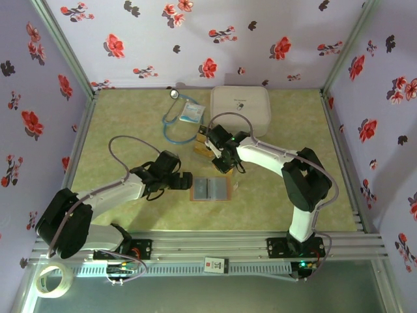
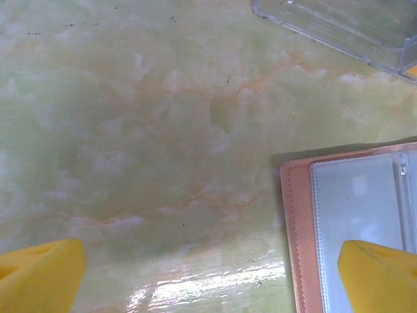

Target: Put the credit cards into the card holder

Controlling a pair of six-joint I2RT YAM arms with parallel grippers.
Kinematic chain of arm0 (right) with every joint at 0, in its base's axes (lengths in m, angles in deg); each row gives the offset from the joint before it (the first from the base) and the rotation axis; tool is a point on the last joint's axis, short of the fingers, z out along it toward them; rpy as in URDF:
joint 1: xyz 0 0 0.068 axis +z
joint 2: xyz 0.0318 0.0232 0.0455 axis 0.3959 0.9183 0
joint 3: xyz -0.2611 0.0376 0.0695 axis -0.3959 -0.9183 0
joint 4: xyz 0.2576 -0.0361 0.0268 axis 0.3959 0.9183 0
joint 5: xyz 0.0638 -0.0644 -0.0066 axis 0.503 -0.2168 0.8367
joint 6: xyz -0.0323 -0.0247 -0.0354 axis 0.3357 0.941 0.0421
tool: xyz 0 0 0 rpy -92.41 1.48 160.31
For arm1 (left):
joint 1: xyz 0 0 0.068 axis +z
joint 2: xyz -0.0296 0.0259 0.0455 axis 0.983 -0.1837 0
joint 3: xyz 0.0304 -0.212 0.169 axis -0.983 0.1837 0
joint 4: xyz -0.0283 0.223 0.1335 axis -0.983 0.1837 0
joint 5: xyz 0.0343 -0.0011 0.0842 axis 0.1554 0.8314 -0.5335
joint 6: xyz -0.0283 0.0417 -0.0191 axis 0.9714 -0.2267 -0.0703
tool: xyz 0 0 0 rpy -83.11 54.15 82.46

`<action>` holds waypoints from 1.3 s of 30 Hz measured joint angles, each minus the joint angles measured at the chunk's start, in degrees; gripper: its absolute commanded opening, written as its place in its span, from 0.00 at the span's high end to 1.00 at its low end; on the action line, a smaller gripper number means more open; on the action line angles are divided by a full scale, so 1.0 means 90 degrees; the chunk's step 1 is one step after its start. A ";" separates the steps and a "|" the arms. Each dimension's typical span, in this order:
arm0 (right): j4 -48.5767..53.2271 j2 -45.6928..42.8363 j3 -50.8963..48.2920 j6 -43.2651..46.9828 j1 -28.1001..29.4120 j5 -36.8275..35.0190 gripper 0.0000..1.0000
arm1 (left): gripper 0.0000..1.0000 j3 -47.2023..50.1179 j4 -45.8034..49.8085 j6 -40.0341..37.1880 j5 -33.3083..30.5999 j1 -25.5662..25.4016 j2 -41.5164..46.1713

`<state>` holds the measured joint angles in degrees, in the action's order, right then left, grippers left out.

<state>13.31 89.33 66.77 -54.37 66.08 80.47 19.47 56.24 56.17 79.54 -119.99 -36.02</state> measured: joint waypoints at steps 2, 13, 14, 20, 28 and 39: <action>0.0000 0.0002 0.0002 0.0007 0.0000 -0.0029 0.76 | 0.00 0.0000 0.0002 0.0000 0.0000 0.0000 0.0000; 0.0049 0.0148 0.0155 0.0148 -0.0002 -0.0046 0.87 | 0.00 0.0007 0.0000 0.0002 0.0000 0.0000 0.0000; 0.0058 0.0155 0.0172 0.0194 -0.0007 -0.0032 0.88 | 0.00 0.0012 -0.0002 0.0002 0.0000 0.0000 0.0000; 0.0095 0.0168 0.0243 0.0512 -0.0068 0.0165 0.93 | 0.00 0.0024 0.0000 0.0002 0.0002 0.0000 0.0000; 0.0248 0.0168 0.0517 0.0889 -0.0104 0.0461 1.00 | 0.00 0.0036 0.0000 0.0024 0.0044 0.0005 0.0002; 0.0517 -0.0529 0.0644 0.1032 -0.0097 0.0697 1.00 | 0.00 0.0036 0.0022 0.0022 0.0046 0.0005 0.0007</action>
<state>17.97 84.56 72.56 -45.08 65.21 86.74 19.80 56.44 56.37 79.96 -119.95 -35.95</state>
